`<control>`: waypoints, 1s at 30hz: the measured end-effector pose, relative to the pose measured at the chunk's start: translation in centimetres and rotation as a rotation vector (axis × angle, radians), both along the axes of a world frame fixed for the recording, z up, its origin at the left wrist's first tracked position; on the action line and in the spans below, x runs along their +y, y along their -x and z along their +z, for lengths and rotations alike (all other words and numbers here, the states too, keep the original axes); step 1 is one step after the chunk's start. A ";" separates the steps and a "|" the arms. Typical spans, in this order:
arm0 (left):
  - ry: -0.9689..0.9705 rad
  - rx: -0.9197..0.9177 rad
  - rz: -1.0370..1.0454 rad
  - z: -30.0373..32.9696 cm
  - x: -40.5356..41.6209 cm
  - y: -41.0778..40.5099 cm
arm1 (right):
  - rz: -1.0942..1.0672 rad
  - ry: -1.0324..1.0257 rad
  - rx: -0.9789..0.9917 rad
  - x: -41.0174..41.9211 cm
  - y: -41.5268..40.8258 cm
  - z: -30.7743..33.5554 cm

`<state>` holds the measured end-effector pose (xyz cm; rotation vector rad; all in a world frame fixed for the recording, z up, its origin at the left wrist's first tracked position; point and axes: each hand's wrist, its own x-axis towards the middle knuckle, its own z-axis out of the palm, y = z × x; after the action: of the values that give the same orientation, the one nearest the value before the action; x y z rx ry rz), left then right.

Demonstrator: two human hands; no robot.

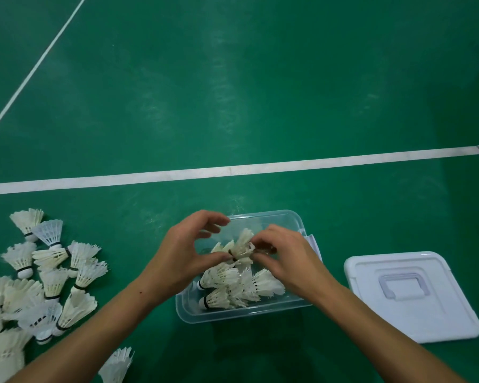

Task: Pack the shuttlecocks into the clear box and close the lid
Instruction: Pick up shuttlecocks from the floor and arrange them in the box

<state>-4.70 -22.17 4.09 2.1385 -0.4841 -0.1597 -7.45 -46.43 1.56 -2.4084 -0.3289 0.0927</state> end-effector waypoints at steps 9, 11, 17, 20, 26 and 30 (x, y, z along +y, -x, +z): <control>-0.232 0.496 0.134 -4.7 -0.2 2.4 | -0.058 0.211 0.127 2.8 0.7 -3.4; -0.241 0.484 0.158 -5.3 -0.7 2.2 | -0.043 0.225 0.169 3.4 0.4 -4.3; -0.212 0.537 0.169 -5.6 -1.4 1.8 | -0.060 0.161 0.356 3.9 -0.8 -5.7; -0.204 0.566 0.161 -5.4 -1.6 1.7 | -0.079 0.080 0.460 3.4 -1.1 -5.8; -0.168 0.459 0.155 -2.7 -0.6 2.4 | -0.122 0.038 0.419 1.3 -1.0 -2.4; -0.087 0.287 0.183 1.0 1.6 2.2 | -0.143 -0.062 0.304 1.5 -1.8 2.0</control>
<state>-6.92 -20.55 5.14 2.1856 -0.1153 -0.3831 -5.66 -44.96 3.52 -2.3047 -0.0189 0.3737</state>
